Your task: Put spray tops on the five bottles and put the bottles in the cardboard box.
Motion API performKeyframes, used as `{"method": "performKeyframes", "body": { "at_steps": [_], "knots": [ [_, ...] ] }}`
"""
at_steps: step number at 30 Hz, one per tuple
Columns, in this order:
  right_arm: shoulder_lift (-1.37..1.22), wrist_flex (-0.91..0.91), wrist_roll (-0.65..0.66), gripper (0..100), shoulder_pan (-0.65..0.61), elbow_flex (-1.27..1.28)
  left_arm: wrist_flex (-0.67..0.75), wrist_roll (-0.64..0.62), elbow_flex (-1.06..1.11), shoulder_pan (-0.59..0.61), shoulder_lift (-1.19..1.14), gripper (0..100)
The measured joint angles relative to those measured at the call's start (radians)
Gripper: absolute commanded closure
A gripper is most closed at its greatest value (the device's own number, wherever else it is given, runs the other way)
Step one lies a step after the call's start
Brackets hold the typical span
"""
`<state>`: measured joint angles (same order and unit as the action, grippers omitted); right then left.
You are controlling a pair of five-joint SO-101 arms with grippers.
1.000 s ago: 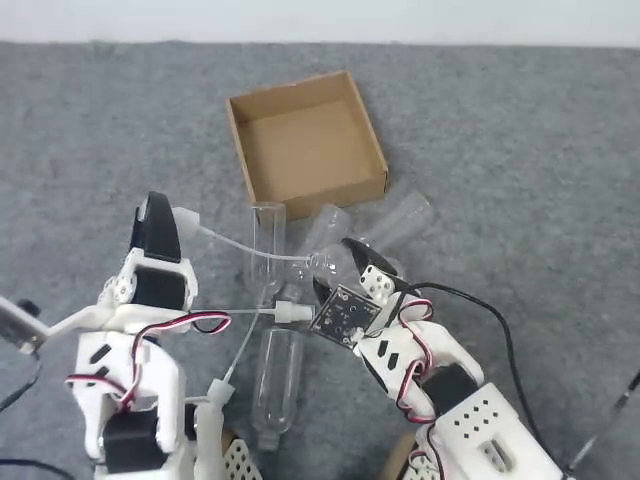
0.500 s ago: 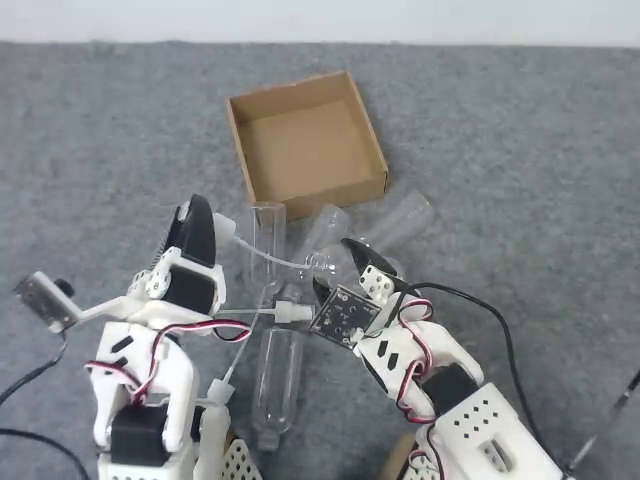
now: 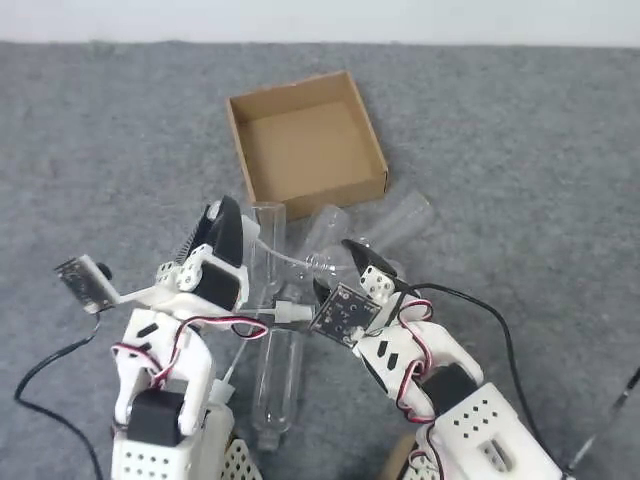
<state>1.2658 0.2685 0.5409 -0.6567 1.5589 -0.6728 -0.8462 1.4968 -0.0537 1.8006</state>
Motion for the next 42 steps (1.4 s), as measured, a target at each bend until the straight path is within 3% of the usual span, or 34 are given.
{"method": "performKeyframes", "body": {
  "at_steps": [16, 27, 42],
  "knots": [
    [0.000, 0.000, -0.035, 97.1, -0.002, 0.002, 0.015, 0.006, 0.041, -0.121, 0.000, 99],
    [-0.002, 0.000, -0.035, 97.1, -0.008, 0.002, 0.015, 0.109, 0.098, -0.238, 0.000, 99],
    [-0.002, 0.002, -0.054, 97.2, -0.008, 0.002, 0.021, 0.133, 0.106, -0.259, 0.000, 99]
  ]
}}
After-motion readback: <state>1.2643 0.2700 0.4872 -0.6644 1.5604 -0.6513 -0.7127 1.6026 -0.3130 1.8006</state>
